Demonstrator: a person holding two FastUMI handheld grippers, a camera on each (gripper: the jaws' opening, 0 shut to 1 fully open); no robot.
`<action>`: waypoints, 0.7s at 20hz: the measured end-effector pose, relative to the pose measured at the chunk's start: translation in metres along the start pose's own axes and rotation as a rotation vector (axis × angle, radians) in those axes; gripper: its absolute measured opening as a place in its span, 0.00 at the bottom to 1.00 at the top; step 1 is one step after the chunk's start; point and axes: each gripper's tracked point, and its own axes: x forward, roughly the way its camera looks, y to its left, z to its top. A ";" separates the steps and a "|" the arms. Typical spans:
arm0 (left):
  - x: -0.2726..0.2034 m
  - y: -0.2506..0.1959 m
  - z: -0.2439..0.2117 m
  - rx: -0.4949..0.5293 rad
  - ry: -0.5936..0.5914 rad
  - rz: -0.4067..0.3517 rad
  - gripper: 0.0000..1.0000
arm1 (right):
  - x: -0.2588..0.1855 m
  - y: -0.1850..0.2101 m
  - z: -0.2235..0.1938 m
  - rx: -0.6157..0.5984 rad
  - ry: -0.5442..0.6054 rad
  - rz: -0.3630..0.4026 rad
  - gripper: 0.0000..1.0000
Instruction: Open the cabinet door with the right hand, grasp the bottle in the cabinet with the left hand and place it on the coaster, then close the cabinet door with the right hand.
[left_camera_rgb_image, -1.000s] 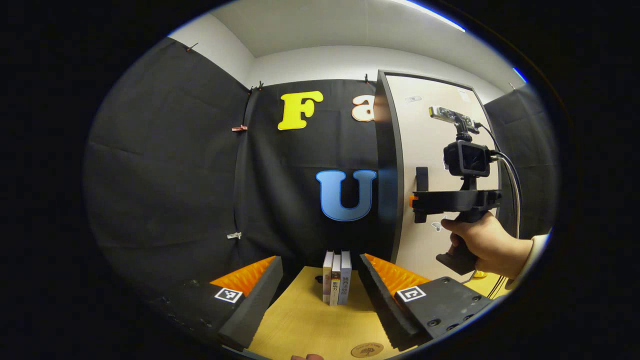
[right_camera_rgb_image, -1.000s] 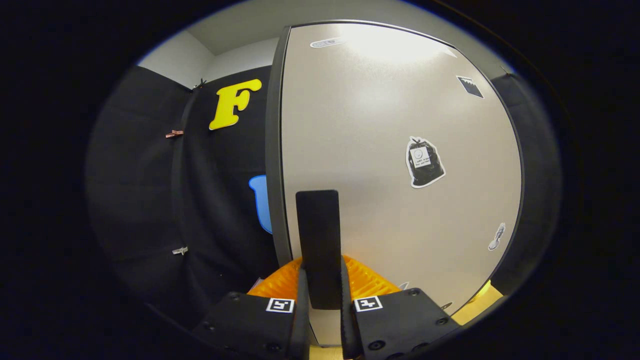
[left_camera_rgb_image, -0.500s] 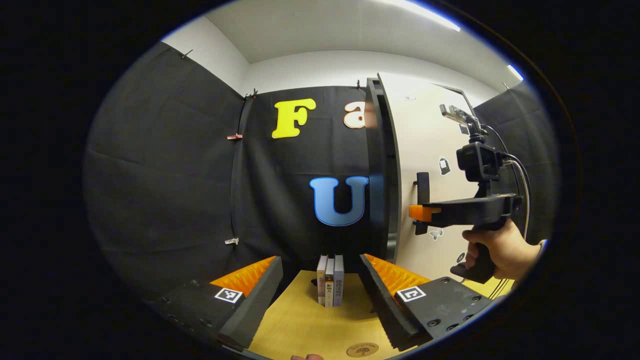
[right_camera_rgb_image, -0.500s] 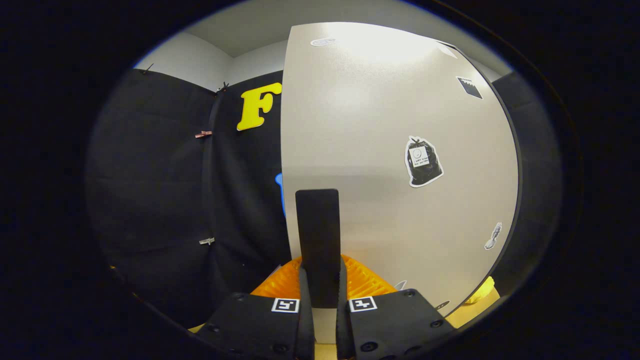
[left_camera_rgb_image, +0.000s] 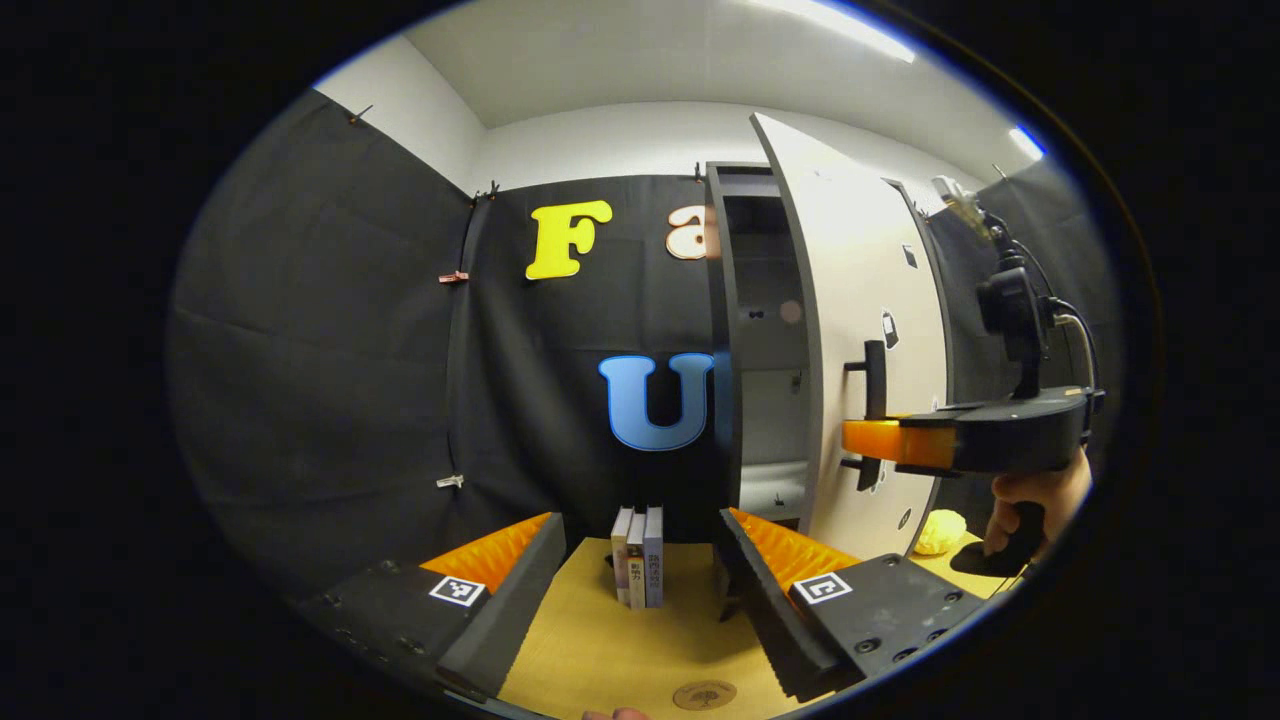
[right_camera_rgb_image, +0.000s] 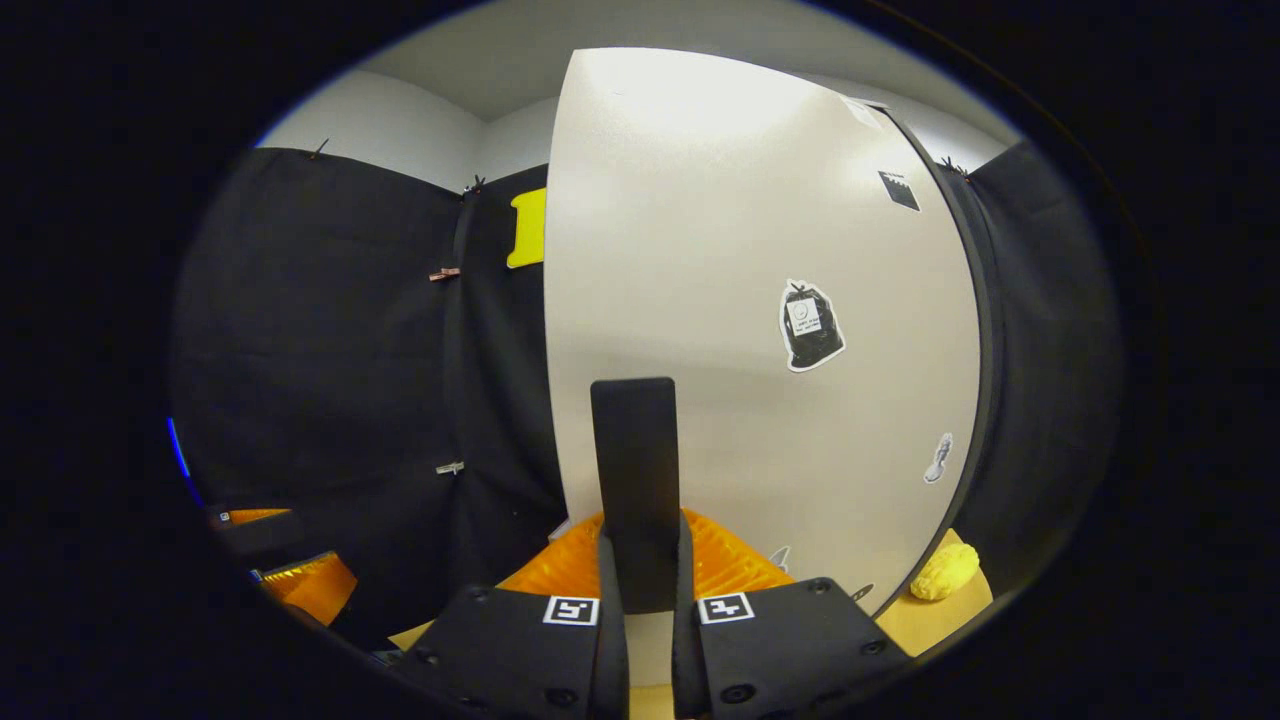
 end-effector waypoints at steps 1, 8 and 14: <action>-0.001 -0.004 0.001 0.003 -0.001 -0.004 0.96 | -0.009 -0.002 0.000 -0.002 0.000 0.004 0.21; 0.003 -0.031 0.019 0.009 -0.049 -0.041 0.96 | -0.059 -0.026 0.001 0.013 -0.006 0.010 0.21; 0.010 -0.064 0.029 0.013 -0.060 -0.081 0.96 | -0.091 -0.051 0.004 0.025 -0.013 -0.027 0.21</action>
